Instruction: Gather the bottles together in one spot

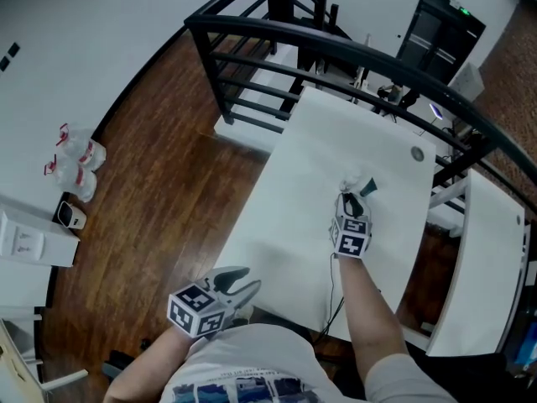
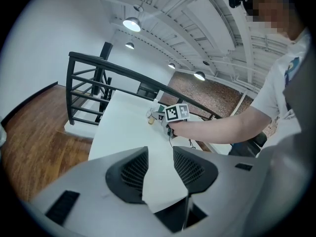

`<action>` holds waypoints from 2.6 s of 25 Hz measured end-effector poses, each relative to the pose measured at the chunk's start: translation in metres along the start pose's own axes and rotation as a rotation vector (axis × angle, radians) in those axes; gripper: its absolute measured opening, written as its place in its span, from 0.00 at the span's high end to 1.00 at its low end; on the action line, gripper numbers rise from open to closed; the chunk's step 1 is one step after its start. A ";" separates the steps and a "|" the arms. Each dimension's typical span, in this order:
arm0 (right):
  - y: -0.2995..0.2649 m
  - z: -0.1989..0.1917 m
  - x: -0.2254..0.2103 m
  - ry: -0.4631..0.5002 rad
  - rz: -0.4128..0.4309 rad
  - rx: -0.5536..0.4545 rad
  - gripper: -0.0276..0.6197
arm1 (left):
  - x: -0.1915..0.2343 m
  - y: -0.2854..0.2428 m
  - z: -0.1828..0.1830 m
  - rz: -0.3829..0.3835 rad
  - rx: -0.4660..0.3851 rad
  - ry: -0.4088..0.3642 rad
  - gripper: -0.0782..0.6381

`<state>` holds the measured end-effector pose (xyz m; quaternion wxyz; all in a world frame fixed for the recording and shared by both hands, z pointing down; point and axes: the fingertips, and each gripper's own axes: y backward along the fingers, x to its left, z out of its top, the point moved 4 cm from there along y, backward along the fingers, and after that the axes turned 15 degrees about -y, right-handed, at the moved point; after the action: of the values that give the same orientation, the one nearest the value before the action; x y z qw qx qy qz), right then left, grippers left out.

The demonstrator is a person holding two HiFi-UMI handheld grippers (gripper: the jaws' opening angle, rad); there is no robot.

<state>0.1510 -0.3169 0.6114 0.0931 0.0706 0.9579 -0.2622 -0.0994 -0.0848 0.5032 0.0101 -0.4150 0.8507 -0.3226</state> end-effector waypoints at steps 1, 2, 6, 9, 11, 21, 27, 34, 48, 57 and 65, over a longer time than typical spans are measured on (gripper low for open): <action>0.000 -0.001 0.000 -0.001 -0.001 0.004 0.79 | 0.000 0.000 0.000 -0.002 -0.001 0.001 0.68; 0.000 -0.001 0.001 -0.004 -0.003 0.008 0.79 | 0.000 0.000 0.000 -0.005 -0.003 0.000 0.68; 0.005 -0.002 0.002 -0.015 -0.014 0.018 0.73 | -0.001 0.001 0.000 -0.019 -0.004 -0.009 0.68; 0.011 0.002 0.003 -0.019 -0.018 0.002 0.73 | 0.000 0.003 0.000 -0.032 -0.004 -0.016 0.68; 0.019 0.007 0.004 -0.018 -0.025 -0.013 0.73 | 0.002 0.006 -0.002 -0.042 -0.008 -0.019 0.68; 0.153 0.019 0.036 -0.073 -0.005 -0.110 0.66 | -0.010 0.025 -0.006 -0.098 -0.051 -0.099 0.68; 0.283 -0.022 0.075 -0.061 -0.010 -0.087 0.65 | -0.024 0.054 -0.009 -0.118 -0.098 -0.159 0.68; 0.411 -0.092 0.120 -0.048 -0.074 -0.045 0.63 | -0.034 0.073 -0.031 -0.087 -0.102 -0.163 0.68; 0.503 -0.099 0.138 -0.093 -0.014 -0.036 0.63 | -0.084 0.121 -0.056 0.062 -0.026 -0.214 0.68; 0.518 -0.093 0.078 -0.037 0.120 -0.040 0.63 | -0.143 0.109 -0.058 0.160 0.005 -0.176 0.68; 0.537 -0.109 0.000 -0.071 0.148 -0.010 0.63 | -0.203 0.042 -0.041 0.136 0.056 -0.320 0.68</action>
<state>0.2345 0.1971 0.4409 0.1463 0.1314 0.9475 -0.2521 -0.0070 0.1008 0.4614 0.1788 -0.4019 0.8550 -0.2748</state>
